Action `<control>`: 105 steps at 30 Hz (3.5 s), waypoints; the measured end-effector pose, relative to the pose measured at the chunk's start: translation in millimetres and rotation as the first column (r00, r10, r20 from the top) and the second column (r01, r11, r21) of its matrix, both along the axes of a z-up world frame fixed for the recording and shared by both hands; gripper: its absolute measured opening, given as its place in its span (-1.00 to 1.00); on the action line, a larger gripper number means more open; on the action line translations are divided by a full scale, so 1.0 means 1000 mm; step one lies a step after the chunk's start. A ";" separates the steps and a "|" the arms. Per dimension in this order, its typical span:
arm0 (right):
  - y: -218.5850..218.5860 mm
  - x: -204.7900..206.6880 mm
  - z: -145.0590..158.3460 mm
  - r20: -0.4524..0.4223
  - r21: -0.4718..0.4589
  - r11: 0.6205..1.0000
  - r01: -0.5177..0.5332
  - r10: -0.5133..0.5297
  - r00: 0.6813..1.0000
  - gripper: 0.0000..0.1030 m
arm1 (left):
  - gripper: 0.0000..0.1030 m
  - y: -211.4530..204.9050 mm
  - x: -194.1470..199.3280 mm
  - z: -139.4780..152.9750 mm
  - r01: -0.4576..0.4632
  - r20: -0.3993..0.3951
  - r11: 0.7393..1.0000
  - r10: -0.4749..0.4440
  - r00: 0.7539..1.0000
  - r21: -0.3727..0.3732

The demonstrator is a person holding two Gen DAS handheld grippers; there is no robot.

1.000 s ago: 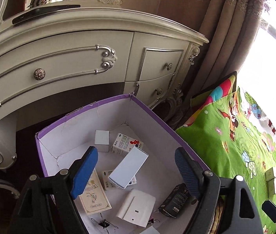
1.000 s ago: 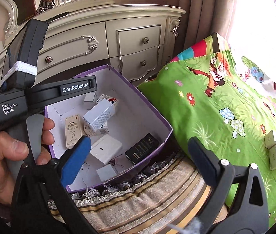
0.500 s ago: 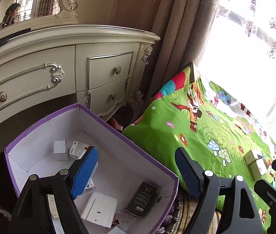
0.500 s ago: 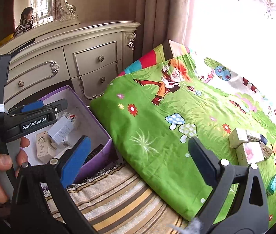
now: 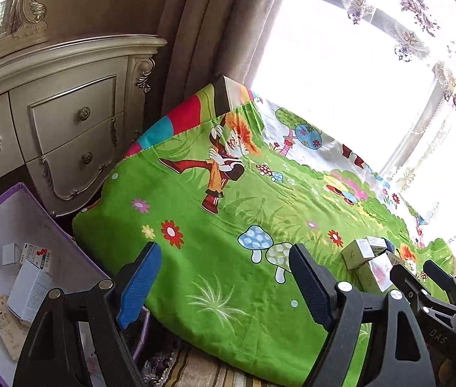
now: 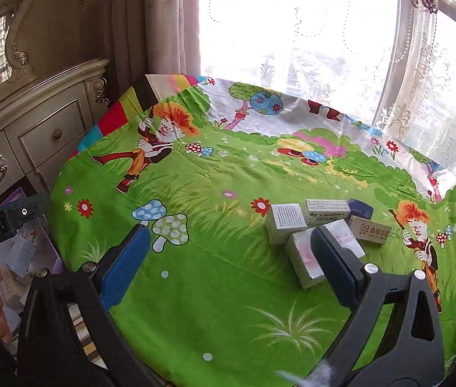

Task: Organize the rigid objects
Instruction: 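Move both grippers back over the remaining items on the bedspread, then grasp the white printed box with the left gripper while the right gripper grasps the teal tissue pack, then carry the white printed box and teal tissue pack over the purple box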

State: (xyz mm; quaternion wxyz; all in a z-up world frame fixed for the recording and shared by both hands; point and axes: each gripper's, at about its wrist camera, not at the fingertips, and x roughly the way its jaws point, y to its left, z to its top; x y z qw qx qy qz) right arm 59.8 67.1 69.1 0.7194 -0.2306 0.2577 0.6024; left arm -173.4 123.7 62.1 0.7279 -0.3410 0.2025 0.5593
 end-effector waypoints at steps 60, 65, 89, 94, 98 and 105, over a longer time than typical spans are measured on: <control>-0.055 0.211 -0.112 -0.101 -0.200 0.736 0.647 -0.672 0.733 0.06 | -0.13 0.055 0.274 -0.100 0.652 -0.254 0.751 -0.655 0.712 -0.110; -0.060 0.214 -0.110 -0.138 -0.187 0.736 0.651 -0.676 0.724 -0.22 | -0.17 0.052 0.270 -0.099 0.649 -0.221 0.753 -0.655 0.723 -0.109; -0.051 0.179 -0.093 -0.181 -0.144 0.822 0.551 -0.570 0.802 -0.23 | -0.18 0.008 0.199 -0.083 0.525 -0.135 0.843 -0.537 0.833 -0.115; -0.051 0.169 -0.086 -0.190 -0.133 0.841 0.525 -0.541 0.819 -0.23 | -0.18 -0.005 0.183 -0.078 0.509 -0.118 0.853 -0.521 0.845 -0.118; -0.051 0.155 -0.078 -0.185 -0.122 0.863 0.491 -0.506 0.843 -0.23 | -0.18 -0.013 0.171 -0.072 0.493 -0.105 0.863 -0.504 0.858 -0.111; -0.047 0.118 -0.061 -0.184 -0.093 0.906 0.413 -0.424 0.887 -0.23 | -0.18 -0.023 0.144 -0.063 0.467 -0.085 0.878 -0.476 0.875 -0.107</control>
